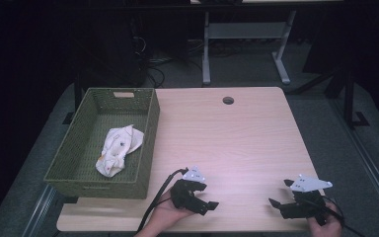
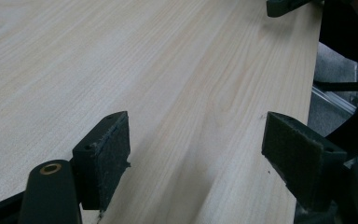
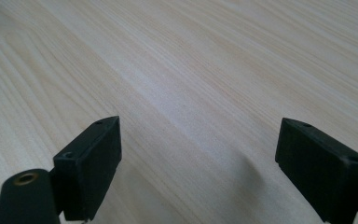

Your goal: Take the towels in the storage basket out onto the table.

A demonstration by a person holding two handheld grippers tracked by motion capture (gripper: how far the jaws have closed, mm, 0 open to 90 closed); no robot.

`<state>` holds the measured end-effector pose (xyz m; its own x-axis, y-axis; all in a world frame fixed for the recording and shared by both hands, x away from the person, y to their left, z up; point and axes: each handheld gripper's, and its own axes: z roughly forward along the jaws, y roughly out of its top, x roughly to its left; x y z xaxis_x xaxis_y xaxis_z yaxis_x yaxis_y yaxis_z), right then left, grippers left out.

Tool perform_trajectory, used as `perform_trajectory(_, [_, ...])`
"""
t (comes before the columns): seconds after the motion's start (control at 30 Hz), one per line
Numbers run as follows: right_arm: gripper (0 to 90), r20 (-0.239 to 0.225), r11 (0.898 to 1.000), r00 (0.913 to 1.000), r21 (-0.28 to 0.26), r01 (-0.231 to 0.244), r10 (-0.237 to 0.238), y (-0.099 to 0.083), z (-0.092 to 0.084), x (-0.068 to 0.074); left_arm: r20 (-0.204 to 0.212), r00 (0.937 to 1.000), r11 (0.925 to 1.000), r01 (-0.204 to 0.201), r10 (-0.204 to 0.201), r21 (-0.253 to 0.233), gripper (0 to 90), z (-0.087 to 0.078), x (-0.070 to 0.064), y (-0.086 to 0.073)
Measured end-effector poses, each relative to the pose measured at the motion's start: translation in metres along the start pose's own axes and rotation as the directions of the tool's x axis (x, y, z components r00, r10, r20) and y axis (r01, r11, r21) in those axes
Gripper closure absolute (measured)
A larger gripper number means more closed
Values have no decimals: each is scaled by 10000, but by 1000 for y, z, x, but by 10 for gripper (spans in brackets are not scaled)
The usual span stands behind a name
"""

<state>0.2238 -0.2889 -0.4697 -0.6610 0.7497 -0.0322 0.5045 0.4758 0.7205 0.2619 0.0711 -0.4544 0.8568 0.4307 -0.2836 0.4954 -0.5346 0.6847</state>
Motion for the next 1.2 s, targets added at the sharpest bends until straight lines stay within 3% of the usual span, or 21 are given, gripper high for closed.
perform_trajectory(0.17, [140, -6, 10000, 10000, -20, -2, 2, 0, 0, 0, -13, 10000, 10000, -34, 34, -29, 231, 0, 1, 2])
perform_trajectory(0.23, [140, -14, 9999, 9999, -32, -113, 113, 0, -1, 0, 225, 9996, 9998, 160, -157, -113, 230, -2, 2, 3])
perform_trajectory(0.5, [140, 22, 10000, 10000, 63, 22, -22, 3, 1, 3, 234, 9997, 9995, 84, -77, -306, 228, -20, 3, 16])
perform_trajectory(1.1, [140, 189, 9999, 9998, -25, -104, 104, 1, -2, 2, -8, 9976, 9976, -688, 688, 83, 212, -63, 5, 67])
perform_trajectory(1.17, [140, 179, 10000, 9998, 23, -61, 61, 1, -2, 2, -3, 9968, 9968, -797, 797, 96, 212, -67, 5, 71])
perform_trajectory(1.2, [140, 151, 10000, 9999, -35, -64, 65, 2, -2, 2, 97, 9945, 9942, -1040, 1038, 264, 212, -71, 4, 75])
